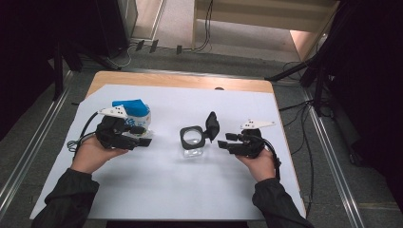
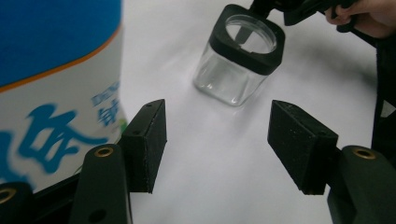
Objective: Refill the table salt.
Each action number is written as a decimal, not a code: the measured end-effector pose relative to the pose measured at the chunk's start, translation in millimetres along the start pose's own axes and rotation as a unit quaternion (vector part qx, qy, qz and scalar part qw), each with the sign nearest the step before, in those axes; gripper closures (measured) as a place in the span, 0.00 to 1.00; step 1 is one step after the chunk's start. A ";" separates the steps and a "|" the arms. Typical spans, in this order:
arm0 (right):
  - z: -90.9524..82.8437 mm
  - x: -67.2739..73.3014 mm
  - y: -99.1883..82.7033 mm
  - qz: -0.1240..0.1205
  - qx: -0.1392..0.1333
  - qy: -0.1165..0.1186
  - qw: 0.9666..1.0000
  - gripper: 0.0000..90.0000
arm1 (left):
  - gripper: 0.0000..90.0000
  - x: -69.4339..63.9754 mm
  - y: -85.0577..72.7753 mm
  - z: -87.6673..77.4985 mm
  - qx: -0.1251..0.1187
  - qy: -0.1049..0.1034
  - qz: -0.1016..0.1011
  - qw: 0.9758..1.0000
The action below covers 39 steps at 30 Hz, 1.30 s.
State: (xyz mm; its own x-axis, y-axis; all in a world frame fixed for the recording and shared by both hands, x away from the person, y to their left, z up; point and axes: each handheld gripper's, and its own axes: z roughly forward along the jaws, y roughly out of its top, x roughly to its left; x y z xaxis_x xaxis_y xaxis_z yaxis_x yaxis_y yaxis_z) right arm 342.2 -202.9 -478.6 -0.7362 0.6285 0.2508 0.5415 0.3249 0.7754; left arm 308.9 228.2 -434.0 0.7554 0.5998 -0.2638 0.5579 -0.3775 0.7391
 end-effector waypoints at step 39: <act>-11.6 15.8 -13.4 -0.015 0.004 0.009 1.000 0.56 | 0.67 64.4 0.2 -39.0 -0.046 0.024 0.027 0.998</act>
State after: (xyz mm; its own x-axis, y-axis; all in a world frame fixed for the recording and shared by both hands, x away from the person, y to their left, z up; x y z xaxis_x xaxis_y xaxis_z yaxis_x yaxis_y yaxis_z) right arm 318.5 -205.6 -478.3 -0.7593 0.6061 0.2368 0.5214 0.3488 0.7788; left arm 344.3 294.2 -426.6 0.7650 0.6140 -0.1942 0.4811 -0.3444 0.8062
